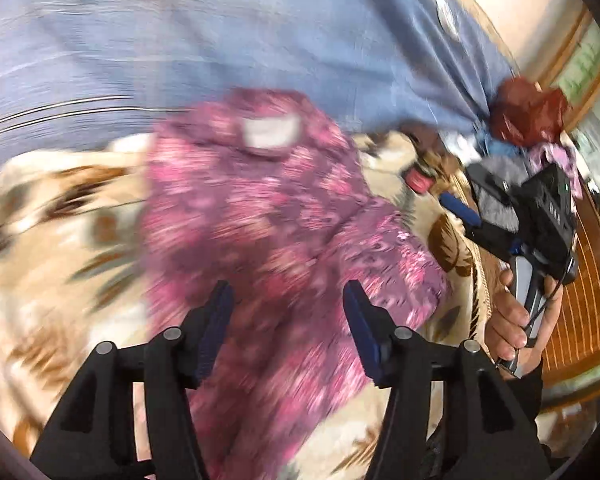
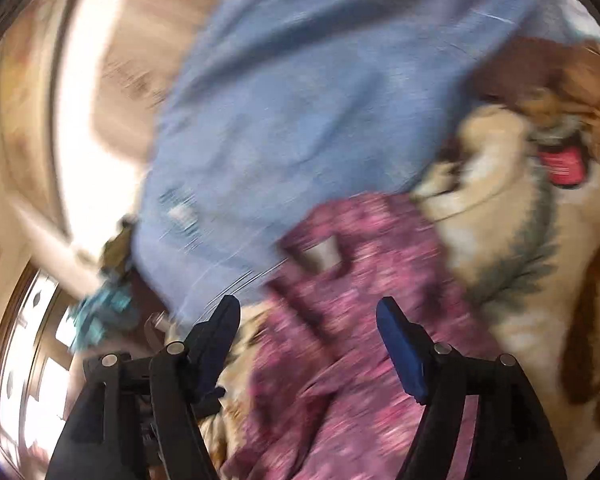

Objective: Fold small clothes

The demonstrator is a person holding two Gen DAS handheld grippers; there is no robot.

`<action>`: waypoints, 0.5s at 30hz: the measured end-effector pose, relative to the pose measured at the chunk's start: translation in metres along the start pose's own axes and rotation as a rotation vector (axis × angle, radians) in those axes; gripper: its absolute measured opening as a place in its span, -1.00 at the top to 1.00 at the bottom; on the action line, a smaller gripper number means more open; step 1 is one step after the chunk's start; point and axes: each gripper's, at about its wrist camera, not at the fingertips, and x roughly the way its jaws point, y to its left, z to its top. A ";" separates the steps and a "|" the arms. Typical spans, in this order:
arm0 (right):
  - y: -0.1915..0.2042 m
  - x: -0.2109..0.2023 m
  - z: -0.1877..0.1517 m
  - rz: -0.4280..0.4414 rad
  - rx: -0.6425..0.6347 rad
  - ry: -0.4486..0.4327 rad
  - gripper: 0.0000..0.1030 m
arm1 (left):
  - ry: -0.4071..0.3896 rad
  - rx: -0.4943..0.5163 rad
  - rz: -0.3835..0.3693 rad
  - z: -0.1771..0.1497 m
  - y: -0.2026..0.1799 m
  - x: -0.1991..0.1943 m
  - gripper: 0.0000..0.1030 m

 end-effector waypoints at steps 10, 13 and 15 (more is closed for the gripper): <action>0.061 0.043 -0.148 0.203 -0.040 0.369 -0.39 | -0.045 -0.358 0.095 -0.156 0.083 -0.051 -0.21; 0.047 0.055 -0.204 0.175 0.053 0.458 -0.36 | 0.057 -0.485 -0.042 -0.188 0.093 -0.034 -0.21; 0.042 0.059 -0.229 0.155 0.071 0.509 -0.28 | 0.130 -0.522 -0.078 -0.200 0.089 -0.018 -0.21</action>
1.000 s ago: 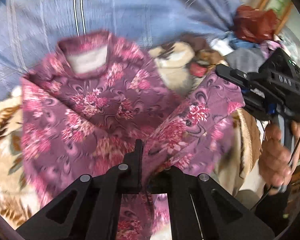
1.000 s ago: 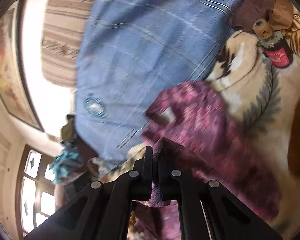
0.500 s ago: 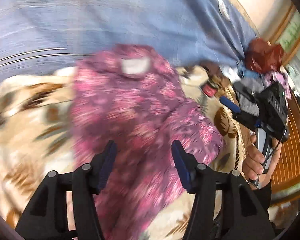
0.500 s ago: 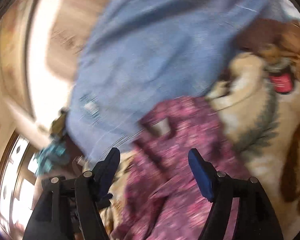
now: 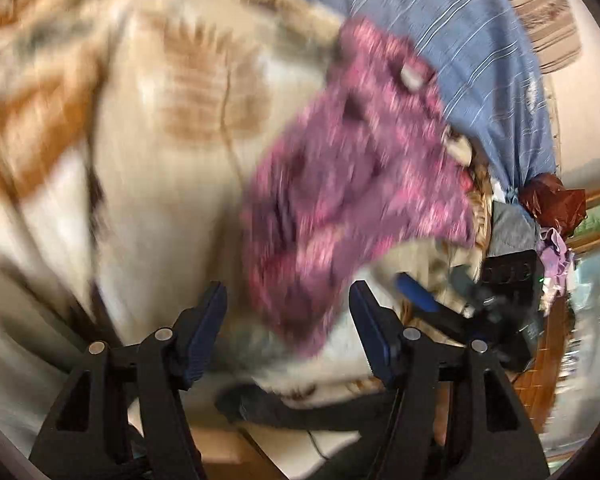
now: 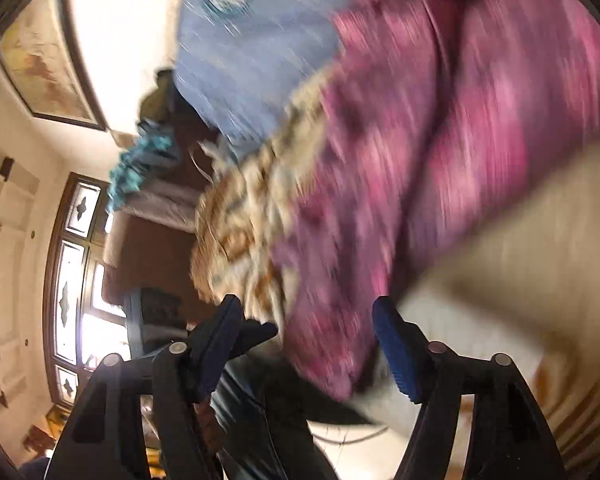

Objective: Fold small clothes

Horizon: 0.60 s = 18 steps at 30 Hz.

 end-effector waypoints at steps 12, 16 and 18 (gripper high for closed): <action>-0.015 0.042 -0.023 -0.092 0.039 0.032 -0.17 | 0.008 0.034 -0.063 -0.011 -0.019 0.022 0.90; -0.024 0.029 -0.024 -0.020 0.076 0.015 -0.17 | -0.071 0.043 -0.193 -0.005 -0.026 -0.014 0.92; -0.030 0.021 -0.022 0.028 0.097 -0.001 -0.17 | -0.083 0.033 -0.236 0.000 -0.025 -0.028 0.92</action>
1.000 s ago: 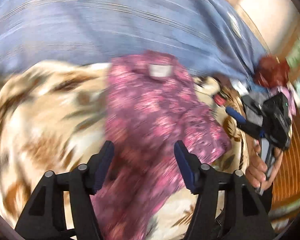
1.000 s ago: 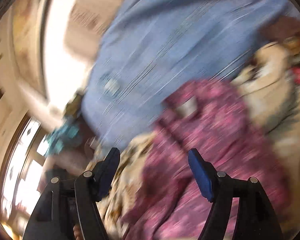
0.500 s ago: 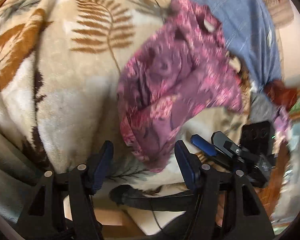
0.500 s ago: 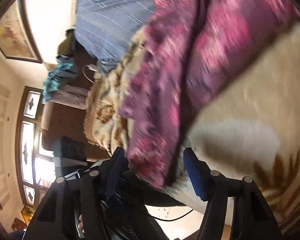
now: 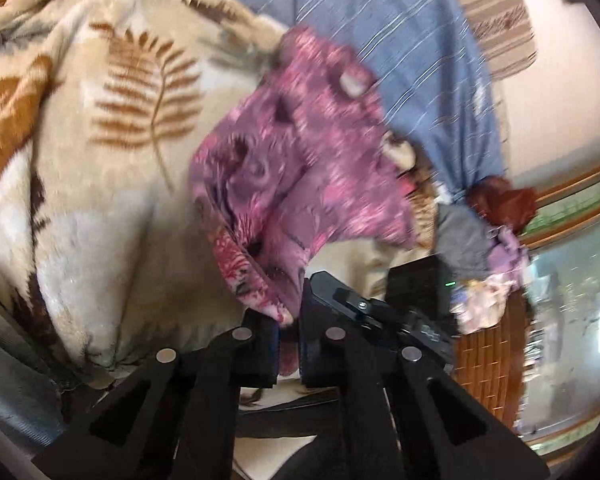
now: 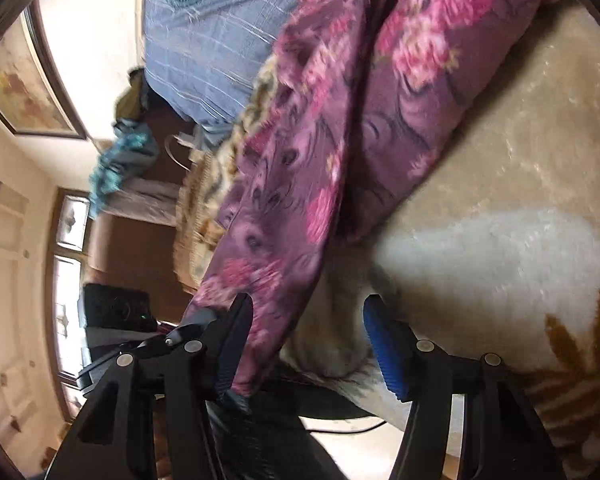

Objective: Fold small clothes

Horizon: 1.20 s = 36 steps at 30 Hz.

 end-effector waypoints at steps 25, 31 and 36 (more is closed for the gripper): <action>0.146 -0.023 0.177 -0.082 -0.309 -0.336 0.86 | 0.018 -0.101 -0.044 0.243 -0.042 0.053 0.92; 0.073 -0.030 0.207 -0.159 -0.179 -0.204 0.36 | 0.153 -0.218 0.115 0.241 0.017 0.142 0.92; 0.065 -0.105 0.205 -0.305 -0.245 -0.302 -0.47 | 0.120 -0.179 0.114 0.242 0.006 0.134 0.92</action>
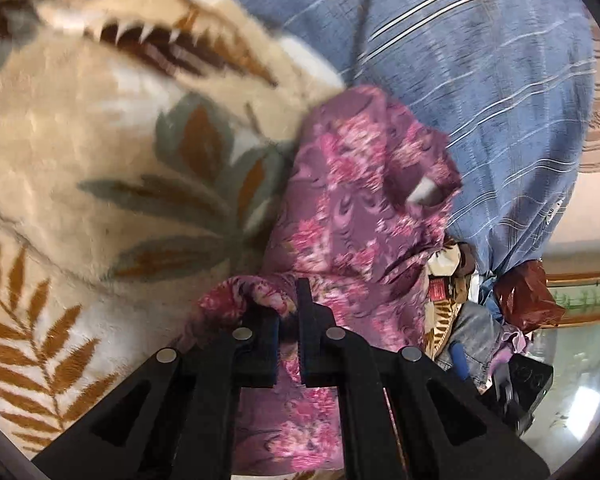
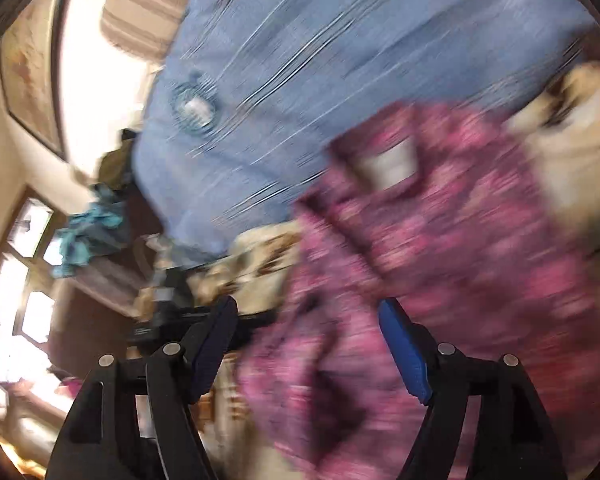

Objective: Fold small clothes

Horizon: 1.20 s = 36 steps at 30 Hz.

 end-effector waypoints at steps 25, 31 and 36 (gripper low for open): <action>-0.110 0.046 0.038 -0.325 -0.010 0.110 0.72 | -0.038 0.095 0.065 -0.003 -0.011 0.003 0.91; -0.082 0.013 0.038 -0.347 -0.076 0.056 0.85 | -0.072 0.114 0.019 -0.003 -0.017 -0.009 0.92; -0.074 -0.021 0.041 -0.269 -0.097 0.044 0.83 | -0.141 0.128 -0.032 0.003 -0.023 -0.040 0.92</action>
